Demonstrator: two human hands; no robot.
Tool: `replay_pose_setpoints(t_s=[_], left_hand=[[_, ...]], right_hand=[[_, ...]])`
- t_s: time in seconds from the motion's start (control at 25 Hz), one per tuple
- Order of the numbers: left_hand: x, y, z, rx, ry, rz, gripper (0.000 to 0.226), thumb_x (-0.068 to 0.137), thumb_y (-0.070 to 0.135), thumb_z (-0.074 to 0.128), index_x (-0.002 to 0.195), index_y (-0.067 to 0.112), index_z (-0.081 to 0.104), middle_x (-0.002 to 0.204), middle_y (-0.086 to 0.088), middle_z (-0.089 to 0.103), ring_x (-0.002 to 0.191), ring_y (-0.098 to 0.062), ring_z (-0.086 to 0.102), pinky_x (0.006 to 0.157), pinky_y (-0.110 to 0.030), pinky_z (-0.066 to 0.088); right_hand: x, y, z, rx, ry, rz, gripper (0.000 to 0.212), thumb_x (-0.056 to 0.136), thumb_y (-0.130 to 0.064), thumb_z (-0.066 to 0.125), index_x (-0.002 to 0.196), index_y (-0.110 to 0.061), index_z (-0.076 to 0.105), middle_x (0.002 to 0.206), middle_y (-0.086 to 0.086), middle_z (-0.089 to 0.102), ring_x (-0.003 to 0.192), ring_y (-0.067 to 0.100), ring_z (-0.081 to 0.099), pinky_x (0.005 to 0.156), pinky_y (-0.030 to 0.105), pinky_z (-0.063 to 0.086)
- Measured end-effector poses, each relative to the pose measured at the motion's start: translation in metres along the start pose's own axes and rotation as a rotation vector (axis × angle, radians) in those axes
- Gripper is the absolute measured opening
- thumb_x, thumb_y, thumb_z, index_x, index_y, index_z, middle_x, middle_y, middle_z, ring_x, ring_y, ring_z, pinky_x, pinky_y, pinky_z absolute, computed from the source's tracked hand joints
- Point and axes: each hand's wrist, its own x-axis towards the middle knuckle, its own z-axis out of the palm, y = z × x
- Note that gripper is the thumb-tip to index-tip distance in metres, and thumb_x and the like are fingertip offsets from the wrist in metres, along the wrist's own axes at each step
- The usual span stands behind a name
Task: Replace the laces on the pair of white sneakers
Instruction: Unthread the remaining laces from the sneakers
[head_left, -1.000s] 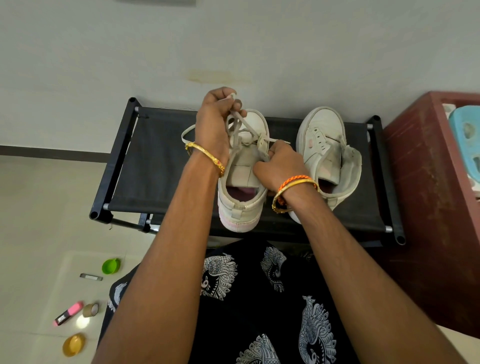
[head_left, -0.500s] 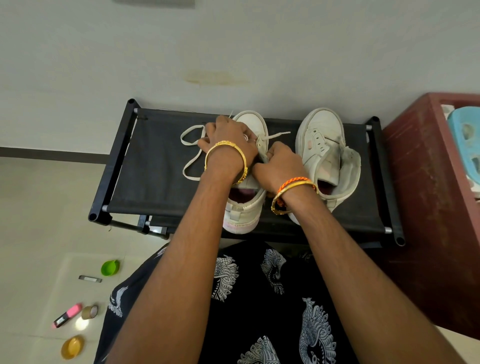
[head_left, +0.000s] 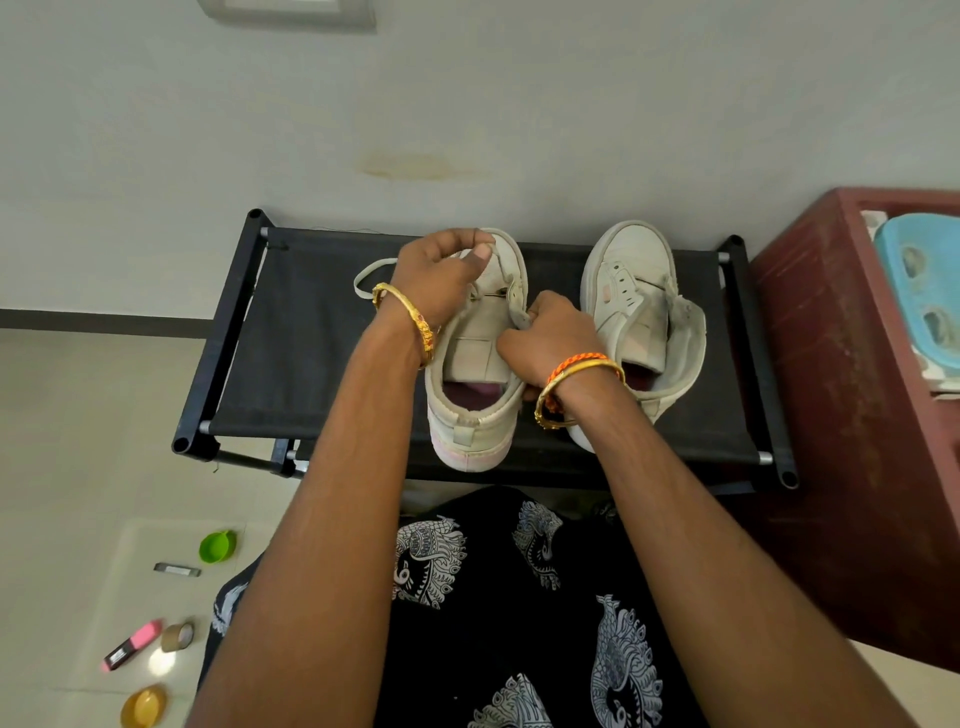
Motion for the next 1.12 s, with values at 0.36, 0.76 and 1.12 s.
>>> replay_pose_setpoints(t_s=[0.36,0.76,1.12], left_hand=[[0.006,0.012,-0.029,-0.415,0.332,-0.078,0.021,0.093,0.002,0.038,0.107,0.013,0.049,0.079,0.003,0.054,0.083,-0.016,0.057,0.073,-0.030,0.044],[-0.031,-0.012,-0.011,0.548,0.013,-0.249,0.051,0.080,0.023,0.059,0.130,0.026,0.045,0.144,-0.010,0.022,0.126,-0.033,0.039,0.105,-0.041,0.039],[-0.037,-0.013,-0.009,0.610,0.107,0.035,0.038,0.088,0.003,0.047,0.122,0.012,0.062,0.119,-0.014,0.062,0.107,-0.028,0.058,0.085,-0.029,0.046]], right_hand=[[0.004,0.002,0.004,-0.012,0.010,0.022,0.030,0.085,-0.019,0.058,0.111,-0.010,0.047,0.085,0.000,0.045,0.080,0.019,0.046,0.048,0.021,0.028],[0.027,-0.017,0.005,-0.029,0.111,-0.288,0.024,0.082,-0.016,0.060,0.103,-0.023,0.068,0.114,0.009,0.055,0.097,0.018,0.053,0.077,0.022,0.039],[0.038,-0.028,0.029,-0.292,0.266,-0.169,0.030,0.089,-0.023,0.061,0.116,-0.011,0.066,0.123,0.011,0.055,0.105,0.026,0.058,0.083,0.031,0.049]])
